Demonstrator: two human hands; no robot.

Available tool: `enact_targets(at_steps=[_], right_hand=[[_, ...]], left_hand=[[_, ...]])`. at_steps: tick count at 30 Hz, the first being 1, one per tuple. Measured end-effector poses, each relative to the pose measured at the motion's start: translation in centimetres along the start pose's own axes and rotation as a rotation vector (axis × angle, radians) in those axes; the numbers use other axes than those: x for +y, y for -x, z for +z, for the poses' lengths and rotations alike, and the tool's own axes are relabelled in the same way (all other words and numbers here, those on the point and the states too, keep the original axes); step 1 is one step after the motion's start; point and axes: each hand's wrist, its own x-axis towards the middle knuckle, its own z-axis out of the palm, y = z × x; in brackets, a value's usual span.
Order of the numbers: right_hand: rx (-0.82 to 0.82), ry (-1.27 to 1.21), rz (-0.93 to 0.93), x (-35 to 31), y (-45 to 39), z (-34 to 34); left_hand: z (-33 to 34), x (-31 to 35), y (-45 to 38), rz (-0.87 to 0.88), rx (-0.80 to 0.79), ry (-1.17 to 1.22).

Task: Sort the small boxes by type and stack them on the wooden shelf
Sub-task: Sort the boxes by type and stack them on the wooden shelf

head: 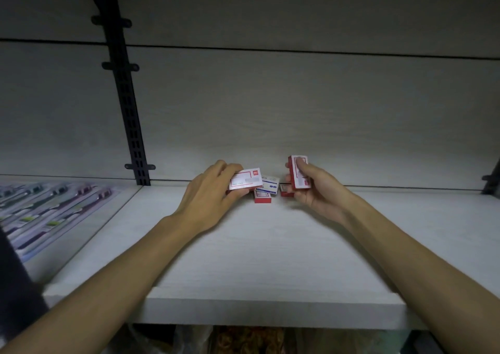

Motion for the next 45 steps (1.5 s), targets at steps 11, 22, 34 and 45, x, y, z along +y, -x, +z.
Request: enact_targets(at_steps=[11,22,34,45], right_hand=[[0.130,0.297,-0.058,1.4,2.5,0.5],[0.239,0.165,-0.179,-0.4,11.6,-1.9],[0.314,0.164,-0.274,-2.9,24.8,-11.9],[0.351,0.221,-0.200,-7.3,40.5,-27.0]], left_hand=[[-0.9,0.5,-0.1,0.051,-0.170,-0.198],[-2.3,7.6,0.3,0.246,-0.053,-0.075],[0.4,23.7,2.3,0.304,-0.077,-0.039],[5.2,44.3,4.2,0.354,-0.161,-0.042]])
